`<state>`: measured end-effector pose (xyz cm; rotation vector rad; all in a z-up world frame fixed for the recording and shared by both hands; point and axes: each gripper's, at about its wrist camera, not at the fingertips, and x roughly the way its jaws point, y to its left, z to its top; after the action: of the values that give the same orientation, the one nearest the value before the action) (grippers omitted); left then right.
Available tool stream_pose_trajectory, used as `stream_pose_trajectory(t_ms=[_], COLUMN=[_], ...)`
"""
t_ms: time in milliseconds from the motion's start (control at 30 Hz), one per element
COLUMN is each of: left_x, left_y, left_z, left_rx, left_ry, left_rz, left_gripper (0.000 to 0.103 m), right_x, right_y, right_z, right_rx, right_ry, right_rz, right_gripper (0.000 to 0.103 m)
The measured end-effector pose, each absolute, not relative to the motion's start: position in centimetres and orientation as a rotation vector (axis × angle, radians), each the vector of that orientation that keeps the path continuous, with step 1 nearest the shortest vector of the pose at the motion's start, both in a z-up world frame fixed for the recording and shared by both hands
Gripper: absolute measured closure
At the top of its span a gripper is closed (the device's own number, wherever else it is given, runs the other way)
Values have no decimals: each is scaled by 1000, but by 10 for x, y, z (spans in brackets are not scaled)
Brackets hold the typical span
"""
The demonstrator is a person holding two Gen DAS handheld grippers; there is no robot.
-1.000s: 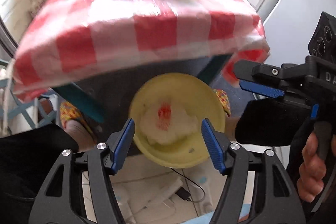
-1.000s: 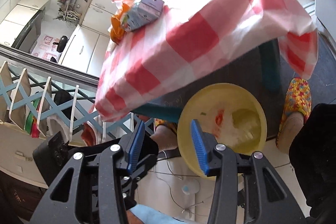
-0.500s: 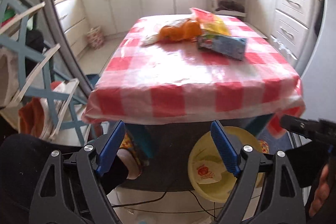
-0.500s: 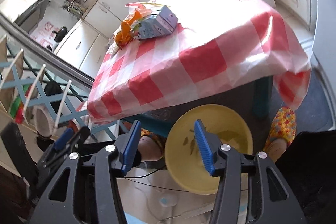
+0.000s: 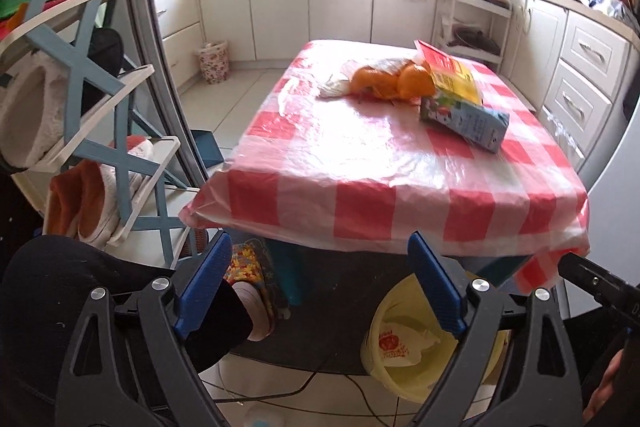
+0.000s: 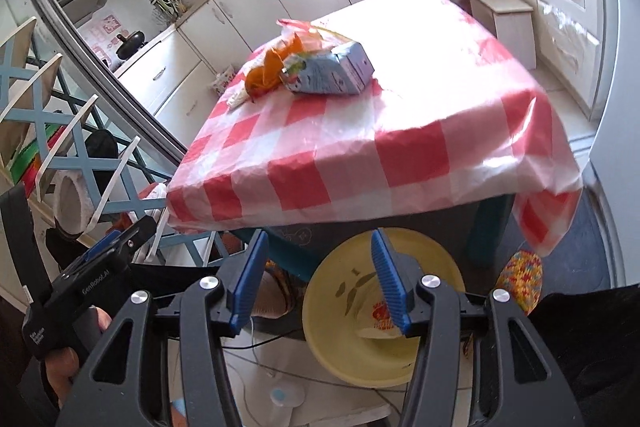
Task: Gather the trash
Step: 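Grasp an orange peel with the right tool while the left tool grasps another peel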
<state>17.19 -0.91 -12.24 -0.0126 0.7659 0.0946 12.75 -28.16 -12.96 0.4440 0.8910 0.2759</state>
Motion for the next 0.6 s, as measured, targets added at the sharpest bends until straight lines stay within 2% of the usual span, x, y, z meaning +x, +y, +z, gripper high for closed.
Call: stream_pose_trajectory(t_ms=[300, 600], left_x=[166, 183], left_y=[-5, -1], left_z=[-99, -77], left_rx=[-39, -55], left_ry=[677, 647], left_rz=[80, 50], left_gripper=[12, 8], right_x=[113, 123], right_y=[-269, -258], right_z=[-95, -85], right_rx=[341, 318], right_ry=[722, 685], right_rz=[266, 312], right_gripper=[45, 43])
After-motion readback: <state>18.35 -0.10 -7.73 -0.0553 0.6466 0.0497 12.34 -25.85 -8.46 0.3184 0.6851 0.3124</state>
